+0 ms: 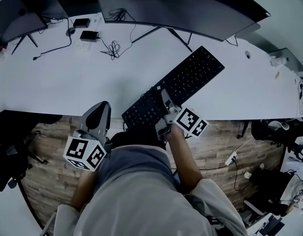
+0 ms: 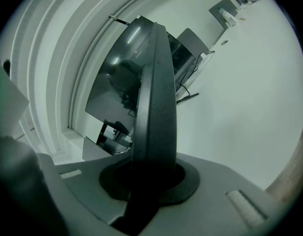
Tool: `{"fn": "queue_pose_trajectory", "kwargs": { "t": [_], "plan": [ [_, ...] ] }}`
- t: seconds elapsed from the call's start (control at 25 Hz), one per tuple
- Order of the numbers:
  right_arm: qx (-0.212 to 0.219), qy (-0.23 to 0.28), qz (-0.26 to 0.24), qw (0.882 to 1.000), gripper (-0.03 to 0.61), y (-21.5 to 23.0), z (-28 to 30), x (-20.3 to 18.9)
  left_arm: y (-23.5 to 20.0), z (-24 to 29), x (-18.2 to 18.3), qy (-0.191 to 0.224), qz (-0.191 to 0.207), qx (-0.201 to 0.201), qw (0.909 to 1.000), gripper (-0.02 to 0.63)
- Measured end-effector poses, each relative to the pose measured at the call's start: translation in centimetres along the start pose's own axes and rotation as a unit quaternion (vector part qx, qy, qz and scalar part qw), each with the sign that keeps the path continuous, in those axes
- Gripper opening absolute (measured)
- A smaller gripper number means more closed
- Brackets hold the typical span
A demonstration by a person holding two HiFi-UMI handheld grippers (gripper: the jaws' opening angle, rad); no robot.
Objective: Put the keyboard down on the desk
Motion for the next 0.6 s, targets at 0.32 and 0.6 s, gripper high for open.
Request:
{"fn": "queue_pose_trajectory", "kwargs": {
  "t": [0.32, 0.6],
  "plan": [
    [-0.01, 0.004, 0.05, 0.999, 0.074, 2.1, 1.7, 0.9, 0.0, 1.7, 0.2, -0.015, 0.001, -0.002, 0.9999, 0.0],
    [-0.016, 0.007, 0.095, 0.995, 0.074, 3.7, 3.0, 1.1, 0.3, 2.8, 0.3, -0.024, 0.002, -0.006, 0.9997, 0.0]
  ]
}}
Point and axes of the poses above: the fingertips, and each gripper's own axes: z forward along the fingers, y to its right, x out of its top, the point moved 7 cm from there along -z, backward along the fingers, and after that the axes turned 3 degrees about z, right-handed, at the moved point
